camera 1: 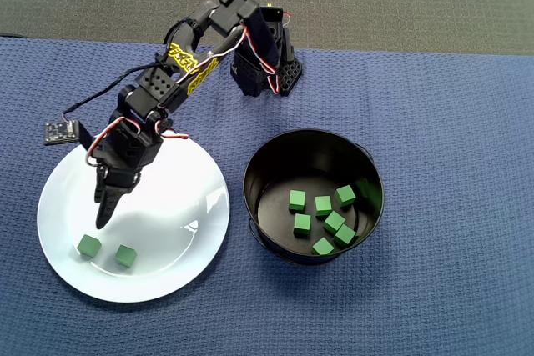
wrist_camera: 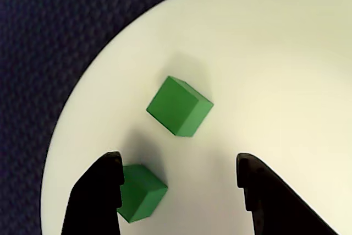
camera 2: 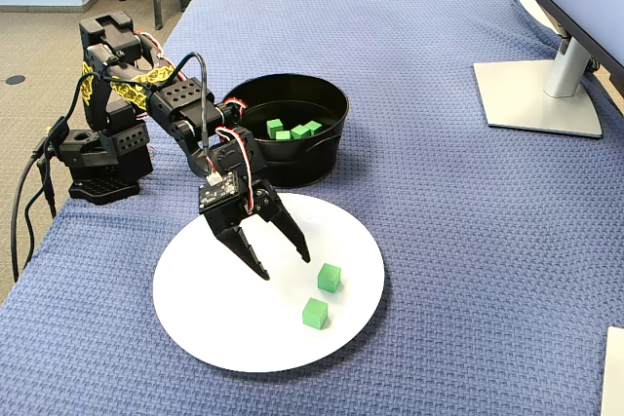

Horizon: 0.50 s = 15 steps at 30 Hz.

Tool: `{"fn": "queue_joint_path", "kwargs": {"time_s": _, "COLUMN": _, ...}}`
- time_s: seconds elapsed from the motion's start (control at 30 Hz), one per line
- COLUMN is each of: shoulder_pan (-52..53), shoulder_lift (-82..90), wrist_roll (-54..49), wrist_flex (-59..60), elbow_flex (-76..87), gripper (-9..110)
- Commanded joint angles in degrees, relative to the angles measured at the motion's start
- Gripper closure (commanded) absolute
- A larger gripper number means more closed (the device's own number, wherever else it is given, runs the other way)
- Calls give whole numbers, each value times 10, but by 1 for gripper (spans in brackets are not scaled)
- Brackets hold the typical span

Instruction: Pick up the green cubes from the white plate and place them in the black recipient

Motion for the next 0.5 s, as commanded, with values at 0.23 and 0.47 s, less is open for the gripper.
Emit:
{"fn": "queue_joint_path", "kwargs": {"time_s": 0.23, "shoulder_pan": 17, "shoulder_lift": -39, "wrist_roll": -68, "wrist_flex": -25, "elbow_flex": -83, "gripper": 80}}
{"fn": "queue_joint_path", "kwargs": {"time_s": 0.47, "shoulder_pan": 30, "shoulder_lift": -71, "wrist_roll": -376, "wrist_flex": -40, "elbow_flex": -97, "gripper": 75}}
